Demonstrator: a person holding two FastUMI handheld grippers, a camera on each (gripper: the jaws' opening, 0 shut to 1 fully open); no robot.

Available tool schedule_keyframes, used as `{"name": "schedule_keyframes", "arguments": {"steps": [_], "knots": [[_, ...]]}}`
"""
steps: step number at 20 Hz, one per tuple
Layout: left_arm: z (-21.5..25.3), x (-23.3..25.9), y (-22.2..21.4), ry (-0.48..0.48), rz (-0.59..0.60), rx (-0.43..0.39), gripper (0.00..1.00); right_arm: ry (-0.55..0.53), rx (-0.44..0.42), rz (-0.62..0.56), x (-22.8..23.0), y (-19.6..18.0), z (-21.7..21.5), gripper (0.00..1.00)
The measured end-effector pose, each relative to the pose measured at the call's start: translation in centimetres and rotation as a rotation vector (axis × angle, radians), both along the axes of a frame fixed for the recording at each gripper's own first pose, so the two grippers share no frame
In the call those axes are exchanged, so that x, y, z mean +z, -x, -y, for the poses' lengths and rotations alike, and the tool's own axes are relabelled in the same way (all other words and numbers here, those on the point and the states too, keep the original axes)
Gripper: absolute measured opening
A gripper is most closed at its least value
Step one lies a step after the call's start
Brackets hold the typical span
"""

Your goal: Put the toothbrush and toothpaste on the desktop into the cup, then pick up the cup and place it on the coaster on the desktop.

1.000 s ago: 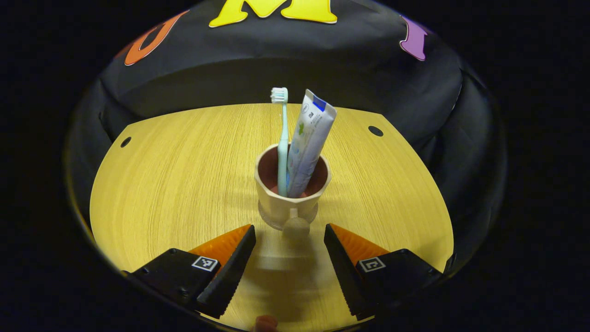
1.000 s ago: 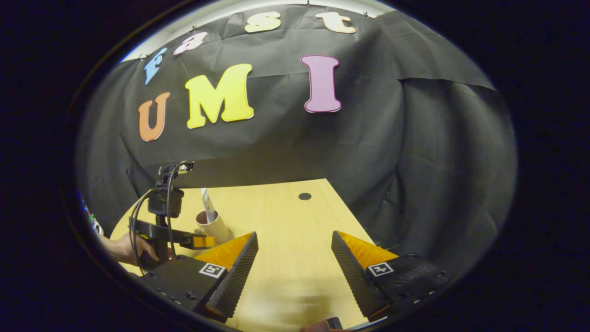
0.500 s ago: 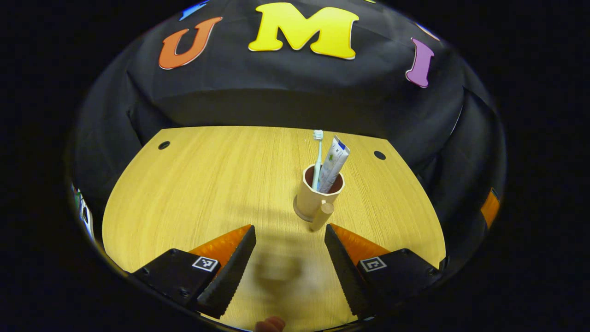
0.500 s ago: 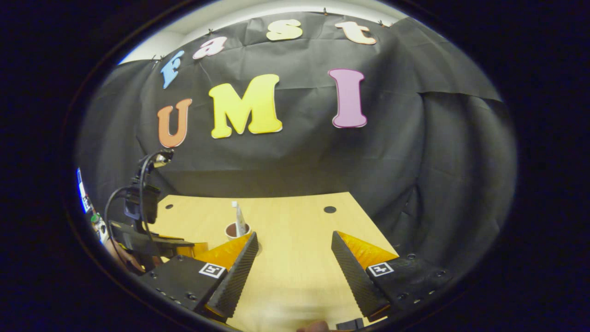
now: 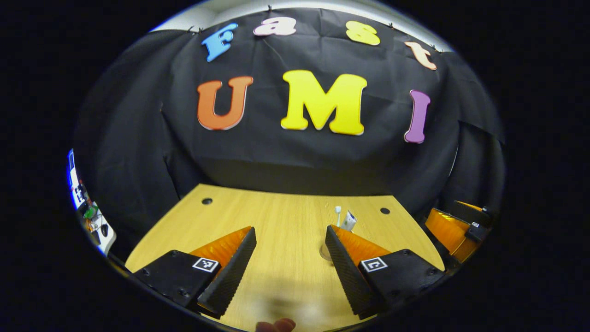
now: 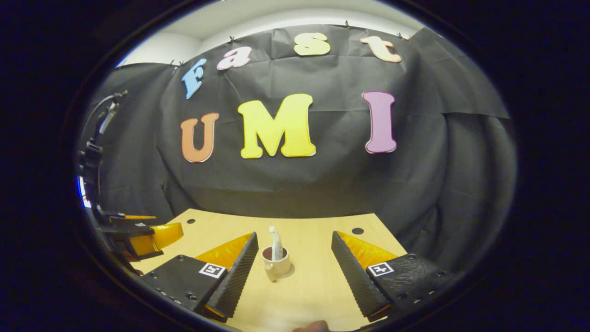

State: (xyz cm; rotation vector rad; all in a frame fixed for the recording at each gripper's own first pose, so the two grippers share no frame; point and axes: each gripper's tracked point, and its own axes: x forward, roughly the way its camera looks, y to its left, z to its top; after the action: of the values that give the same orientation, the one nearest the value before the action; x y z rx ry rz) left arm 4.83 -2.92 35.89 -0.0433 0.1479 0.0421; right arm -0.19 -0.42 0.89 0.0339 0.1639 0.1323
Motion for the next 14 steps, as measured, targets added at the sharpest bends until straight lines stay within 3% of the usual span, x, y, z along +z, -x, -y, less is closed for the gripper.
{"name": "schedule_keyframes", "arguments": {"steps": [6,14], "knots": [[-0.2,4.1,2.9,0.013,0.166,0.005,0.96,0.009,0.007,0.091,3.1,0.5,-1.9,0.96],[-1.5,5.3,2.9,-0.008,0.194,0.007,0.96,0.016,0.018,0.110,4.1,-0.1,-3.5,0.96]]}}
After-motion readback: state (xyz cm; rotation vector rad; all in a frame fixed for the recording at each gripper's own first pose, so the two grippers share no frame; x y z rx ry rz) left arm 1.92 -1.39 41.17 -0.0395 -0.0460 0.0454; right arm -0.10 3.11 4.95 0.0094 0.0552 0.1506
